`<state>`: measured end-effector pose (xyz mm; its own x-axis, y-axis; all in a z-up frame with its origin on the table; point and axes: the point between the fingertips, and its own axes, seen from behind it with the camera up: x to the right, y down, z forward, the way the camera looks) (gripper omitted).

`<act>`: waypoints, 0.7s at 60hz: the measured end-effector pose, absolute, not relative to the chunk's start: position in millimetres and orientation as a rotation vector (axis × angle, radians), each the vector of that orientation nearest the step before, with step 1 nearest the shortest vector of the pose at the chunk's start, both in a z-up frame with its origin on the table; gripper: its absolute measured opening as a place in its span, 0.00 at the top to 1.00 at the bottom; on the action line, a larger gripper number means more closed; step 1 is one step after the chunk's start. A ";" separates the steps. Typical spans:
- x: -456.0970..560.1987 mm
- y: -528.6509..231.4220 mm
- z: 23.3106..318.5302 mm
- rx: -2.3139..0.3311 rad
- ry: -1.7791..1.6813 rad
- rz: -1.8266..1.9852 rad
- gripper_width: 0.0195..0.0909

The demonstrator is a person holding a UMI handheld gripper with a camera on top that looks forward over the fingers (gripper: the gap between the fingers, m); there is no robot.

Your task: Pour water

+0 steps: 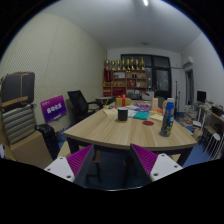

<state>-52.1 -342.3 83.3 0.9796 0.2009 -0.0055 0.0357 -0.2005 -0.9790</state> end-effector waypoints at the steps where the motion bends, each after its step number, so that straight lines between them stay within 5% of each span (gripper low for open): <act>1: -50.2 -342.1 82.7 -1.773 -0.174 0.146 0.13; 20: 22.4 -272.4 91.9 -1.689 -0.159 0.011 0.13; 42: 202.7 -98.7 106.1 -1.633 0.107 -0.207 0.13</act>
